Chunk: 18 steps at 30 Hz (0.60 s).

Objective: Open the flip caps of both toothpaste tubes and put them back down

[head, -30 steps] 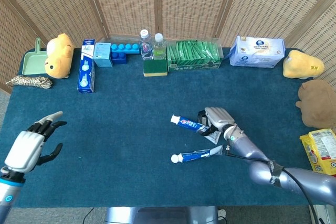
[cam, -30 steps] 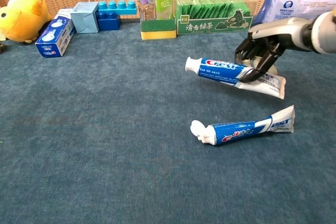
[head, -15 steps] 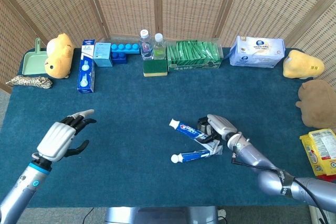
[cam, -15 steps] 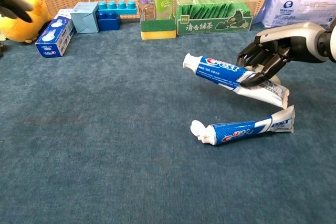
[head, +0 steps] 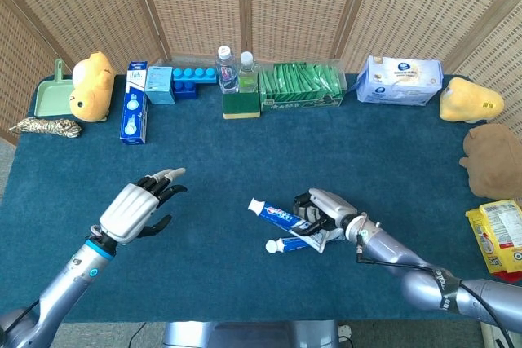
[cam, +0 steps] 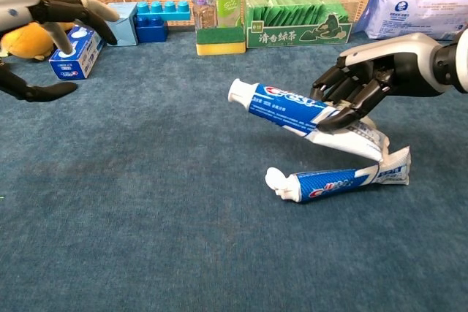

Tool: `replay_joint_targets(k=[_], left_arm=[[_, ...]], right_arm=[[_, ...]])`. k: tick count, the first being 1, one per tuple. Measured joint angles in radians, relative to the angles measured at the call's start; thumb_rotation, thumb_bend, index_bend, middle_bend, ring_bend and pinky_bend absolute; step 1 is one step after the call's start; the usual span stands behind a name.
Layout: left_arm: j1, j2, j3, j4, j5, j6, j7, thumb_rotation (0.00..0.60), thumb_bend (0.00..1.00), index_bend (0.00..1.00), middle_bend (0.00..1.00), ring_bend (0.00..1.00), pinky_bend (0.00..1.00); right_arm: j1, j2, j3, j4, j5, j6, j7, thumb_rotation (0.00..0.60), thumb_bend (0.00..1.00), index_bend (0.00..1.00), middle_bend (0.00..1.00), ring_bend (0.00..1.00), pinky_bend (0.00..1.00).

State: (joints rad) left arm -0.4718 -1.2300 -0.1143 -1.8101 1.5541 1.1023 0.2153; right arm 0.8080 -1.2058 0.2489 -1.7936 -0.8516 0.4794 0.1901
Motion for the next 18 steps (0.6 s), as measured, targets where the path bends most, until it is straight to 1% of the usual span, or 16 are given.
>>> replay_joint_targets(k=[2,11,18], left_arm=[[-0.013,-0.009,-0.007,-0.004,-0.028,-0.024,0.001,0.600,0.34,0.23,0.10,0.13,0.32],[-0.087,-0.036,-0.041,-0.059,-0.235,-0.146,0.026,0.599,0.32,0.24,0.09,0.13,0.33],[-0.152,-0.051,-0.064,-0.086,-0.402,-0.229,0.015,0.572,0.32,0.24,0.08,0.13,0.34]], right_arm=[[0.003,-0.005,0.000,-0.005,-0.009,0.003,0.003,0.600,0.45,0.90,0.71,0.66,0.69],[0.012,-0.042,-0.016,-0.015,-0.031,0.083,-0.014,0.600,0.45,0.90,0.71,0.66,0.69],[0.021,-0.062,-0.035,-0.023,-0.034,0.149,-0.061,0.600,0.45,0.90,0.71,0.67,0.69]])
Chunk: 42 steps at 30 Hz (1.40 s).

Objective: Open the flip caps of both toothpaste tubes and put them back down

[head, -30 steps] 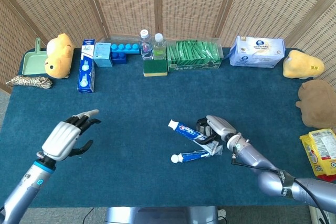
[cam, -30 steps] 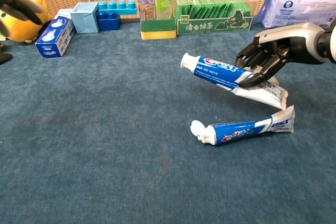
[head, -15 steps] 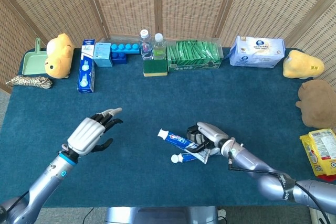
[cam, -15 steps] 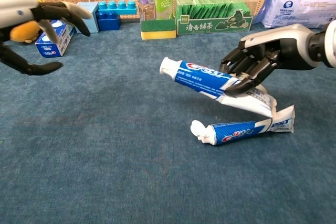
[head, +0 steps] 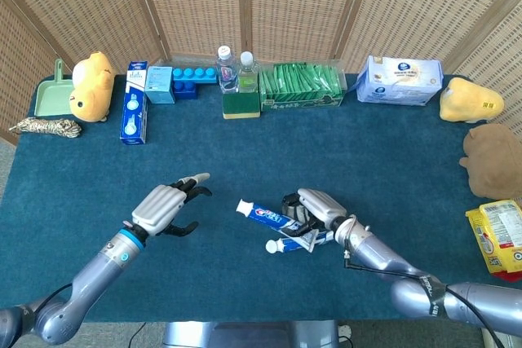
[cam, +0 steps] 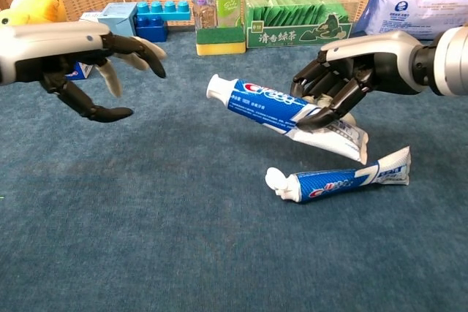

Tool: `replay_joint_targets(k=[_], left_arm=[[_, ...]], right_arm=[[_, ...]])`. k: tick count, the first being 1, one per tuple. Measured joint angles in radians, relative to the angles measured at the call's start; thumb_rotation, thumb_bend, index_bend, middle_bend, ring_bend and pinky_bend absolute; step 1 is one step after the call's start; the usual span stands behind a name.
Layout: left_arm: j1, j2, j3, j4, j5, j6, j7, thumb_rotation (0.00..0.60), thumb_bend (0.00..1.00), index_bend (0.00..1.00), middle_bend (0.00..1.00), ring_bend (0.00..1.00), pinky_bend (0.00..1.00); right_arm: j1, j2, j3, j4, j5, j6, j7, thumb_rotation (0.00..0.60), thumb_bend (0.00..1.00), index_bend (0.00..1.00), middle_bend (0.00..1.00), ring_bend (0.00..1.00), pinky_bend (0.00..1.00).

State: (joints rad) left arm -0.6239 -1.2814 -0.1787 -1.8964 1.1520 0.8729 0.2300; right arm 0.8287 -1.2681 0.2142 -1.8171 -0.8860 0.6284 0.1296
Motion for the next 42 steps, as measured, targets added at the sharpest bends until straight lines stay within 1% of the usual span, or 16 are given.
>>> replay_joint_targets(k=[5,11,21,30,42], left_arm=[[-0.045,-0.004,-0.024,-0.015,-0.101,-0.040,-0.029,0.568,0.32,0.24,0.08,0.13,0.35],[-0.087,0.007,-0.048,-0.024,-0.190,-0.095,-0.092,0.559,0.32,0.23,0.08,0.12,0.35],[-0.177,0.045,-0.075,-0.014,-0.347,-0.253,-0.222,0.538,0.32,0.23,0.07,0.11,0.36],[-0.266,0.073,-0.069,0.028,-0.430,-0.343,-0.275,0.535,0.32,0.23,0.06,0.11,0.37],[-0.360,0.067,-0.039,0.065,-0.485,-0.392,-0.305,0.531,0.33,0.24,0.06,0.11,0.38]], right_arm=[[0.005,-0.010,-0.019,-0.016,0.008,0.041,-0.037,0.600,0.45,0.90,0.70,0.67,0.69],[0.005,-0.010,-0.029,-0.034,0.012,0.060,-0.049,0.600,0.45,0.90,0.70,0.66,0.69],[0.011,-0.015,-0.036,-0.047,0.027,0.077,-0.065,0.600,0.45,0.90,0.70,0.66,0.69],[0.015,-0.022,-0.038,-0.053,0.046,0.092,-0.072,0.600,0.45,0.90,0.70,0.67,0.69],[0.012,-0.027,-0.035,-0.061,0.069,0.115,-0.071,0.600,0.45,0.90,0.70,0.67,0.69]])
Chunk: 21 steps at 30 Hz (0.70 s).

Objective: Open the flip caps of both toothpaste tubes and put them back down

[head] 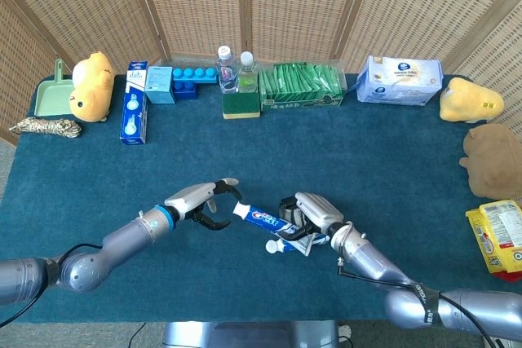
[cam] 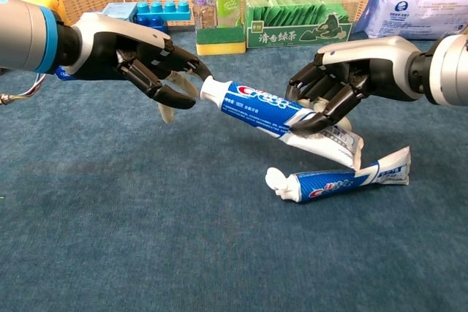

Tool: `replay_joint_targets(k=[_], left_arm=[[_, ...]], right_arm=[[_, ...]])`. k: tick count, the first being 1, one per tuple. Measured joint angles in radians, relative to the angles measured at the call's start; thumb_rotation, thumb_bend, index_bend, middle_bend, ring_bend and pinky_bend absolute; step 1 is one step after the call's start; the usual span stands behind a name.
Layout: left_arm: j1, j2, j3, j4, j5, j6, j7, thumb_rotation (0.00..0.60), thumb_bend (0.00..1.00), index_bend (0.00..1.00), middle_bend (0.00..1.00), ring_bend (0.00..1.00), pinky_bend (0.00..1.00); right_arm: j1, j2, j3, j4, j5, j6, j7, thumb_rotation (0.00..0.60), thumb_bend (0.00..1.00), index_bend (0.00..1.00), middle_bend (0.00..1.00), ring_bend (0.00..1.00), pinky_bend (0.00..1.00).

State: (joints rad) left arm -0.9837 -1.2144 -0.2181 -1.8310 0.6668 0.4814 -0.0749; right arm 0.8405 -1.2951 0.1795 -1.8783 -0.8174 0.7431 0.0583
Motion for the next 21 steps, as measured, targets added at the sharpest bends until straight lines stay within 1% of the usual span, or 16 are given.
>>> replay_joint_targets(k=[3,7,18,21], left_arm=[[-0.013,0.000,0.004,0.001,-0.007,-0.003,-0.011,0.537,0.34,0.24,0.06,0.11,0.38],[-0.026,0.002,0.009,0.003,-0.013,-0.009,-0.024,0.530,0.35,0.24,0.06,0.11,0.38],[-0.052,0.001,0.022,0.008,-0.009,-0.005,-0.060,0.537,0.38,0.30,0.06,0.11,0.40],[-0.055,0.000,0.026,0.007,-0.006,-0.002,-0.064,0.531,0.38,0.32,0.07,0.11,0.41]], right_arm=[[0.002,-0.003,0.000,0.000,0.007,0.003,-0.004,0.600,0.45,0.90,0.70,0.67,0.69],[0.005,-0.009,0.002,0.000,0.012,0.007,-0.007,0.600,0.45,0.90,0.70,0.67,0.69],[0.006,-0.011,-0.008,-0.008,0.020,0.020,-0.030,0.600,0.45,0.90,0.70,0.67,0.69],[0.005,-0.010,-0.008,-0.009,0.021,0.022,-0.031,0.600,0.45,0.90,0.70,0.66,0.69]])
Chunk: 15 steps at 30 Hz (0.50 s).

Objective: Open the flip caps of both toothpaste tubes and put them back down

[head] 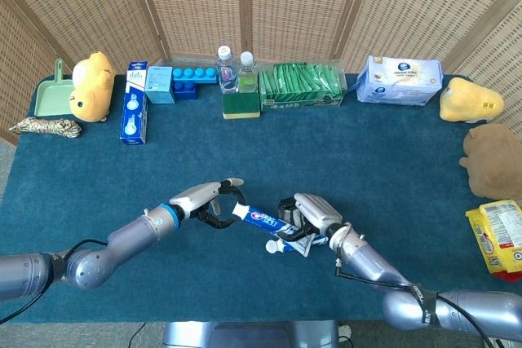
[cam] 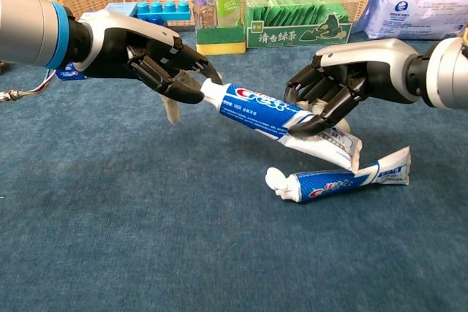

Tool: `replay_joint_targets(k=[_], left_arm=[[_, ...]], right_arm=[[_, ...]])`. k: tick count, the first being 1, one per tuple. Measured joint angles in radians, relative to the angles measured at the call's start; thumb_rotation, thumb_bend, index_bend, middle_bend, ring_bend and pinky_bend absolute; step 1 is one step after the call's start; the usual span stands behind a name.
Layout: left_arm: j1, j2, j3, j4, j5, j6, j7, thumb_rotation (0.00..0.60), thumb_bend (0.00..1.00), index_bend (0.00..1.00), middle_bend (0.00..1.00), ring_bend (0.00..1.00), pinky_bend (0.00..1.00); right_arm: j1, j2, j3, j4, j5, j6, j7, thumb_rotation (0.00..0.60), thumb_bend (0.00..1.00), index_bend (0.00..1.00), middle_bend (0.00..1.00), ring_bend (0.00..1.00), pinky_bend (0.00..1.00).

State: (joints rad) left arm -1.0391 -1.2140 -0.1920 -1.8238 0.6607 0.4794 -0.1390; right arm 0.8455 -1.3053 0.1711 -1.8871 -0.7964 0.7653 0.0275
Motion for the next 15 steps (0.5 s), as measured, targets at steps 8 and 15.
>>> replay_joint_targets(k=[8,15], left_arm=[[-0.005,0.004,0.014,-0.001,0.004,0.009,-0.013,0.532,0.38,0.35,0.07,0.11,0.42],[-0.008,0.003,0.018,0.002,0.010,0.013,-0.026,0.530,0.39,0.36,0.07,0.11,0.42]], right_arm=[[-0.004,0.001,0.000,0.001,0.002,0.000,0.004,0.600,0.45,0.90,0.70,0.67,0.69],[-0.006,0.000,-0.003,-0.002,-0.005,0.004,-0.001,0.600,0.45,0.90,0.70,0.67,0.69]])
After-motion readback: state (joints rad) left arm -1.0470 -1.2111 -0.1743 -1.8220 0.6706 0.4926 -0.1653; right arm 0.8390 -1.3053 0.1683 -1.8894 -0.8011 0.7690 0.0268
